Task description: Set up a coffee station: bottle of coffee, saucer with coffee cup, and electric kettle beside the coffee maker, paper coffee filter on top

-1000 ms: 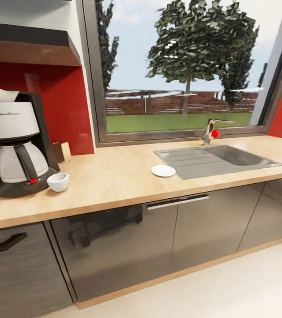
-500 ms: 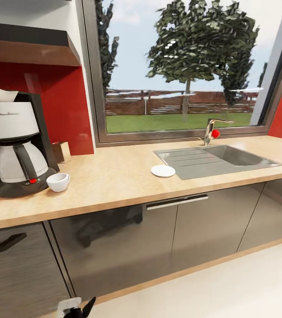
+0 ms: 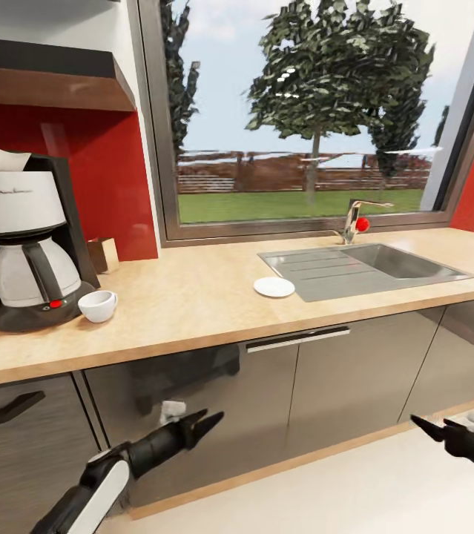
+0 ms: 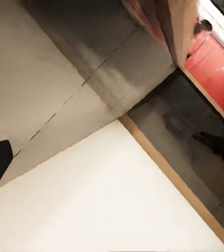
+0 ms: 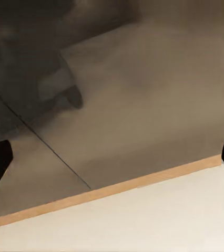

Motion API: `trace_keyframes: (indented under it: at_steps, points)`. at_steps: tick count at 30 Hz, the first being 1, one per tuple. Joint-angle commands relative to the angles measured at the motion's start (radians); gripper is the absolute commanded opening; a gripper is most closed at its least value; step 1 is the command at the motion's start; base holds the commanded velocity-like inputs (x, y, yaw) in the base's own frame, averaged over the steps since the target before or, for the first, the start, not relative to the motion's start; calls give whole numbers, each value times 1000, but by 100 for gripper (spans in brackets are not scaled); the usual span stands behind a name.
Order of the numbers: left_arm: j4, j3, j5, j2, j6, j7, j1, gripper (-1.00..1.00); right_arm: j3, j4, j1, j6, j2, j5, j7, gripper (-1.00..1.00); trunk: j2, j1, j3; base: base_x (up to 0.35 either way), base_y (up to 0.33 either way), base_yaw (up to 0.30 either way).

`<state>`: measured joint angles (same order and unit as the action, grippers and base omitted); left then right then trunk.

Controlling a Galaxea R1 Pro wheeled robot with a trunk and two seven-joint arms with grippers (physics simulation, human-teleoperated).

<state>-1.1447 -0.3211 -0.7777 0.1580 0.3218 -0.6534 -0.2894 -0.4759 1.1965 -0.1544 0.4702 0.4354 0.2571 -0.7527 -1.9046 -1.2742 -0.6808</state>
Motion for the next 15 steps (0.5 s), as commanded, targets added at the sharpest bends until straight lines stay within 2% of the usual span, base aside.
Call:
trace_keyframes:
  at_steps: [1,2,5,6,7,9,12,15]
  points:
    - [-41,-1,-9,1,34,1,-1,100,-15,40,-10,53,12,6,-5,100,0,0,-1,0,0,0]
    - [-116,-1,-9,0,82,1,-1,100,-34,97,-39,128,35,9,-10,100,0,0,-1,0,0,0]
    - [-217,7,-9,-1,159,2,-1,100,-51,145,-102,227,72,12,-14,100,0,0,-1,0,0,0]
    - [-272,14,-10,-4,208,3,-1,100,-58,163,-149,286,92,13,-16,100,0,0,-1,0,0,0]
    - [-294,17,-10,-8,228,3,-1,100,-60,169,-173,312,100,13,-17,100,0,0,-1,0,0,0]
    - [-359,29,-11,-39,282,4,-1,100,-65,184,-271,400,132,14,-18,100,0,0,-1,0,0,0]
    - [-383,61,-12,-69,315,4,-2,100,-67,189,-346,457,147,14,-18,100,0,0,-1,0,0,0]
    - [-395,107,-12,-105,383,5,-19,100,-65,186,-420,495,155,13,-19,100,0,0,-1,0,0,0]
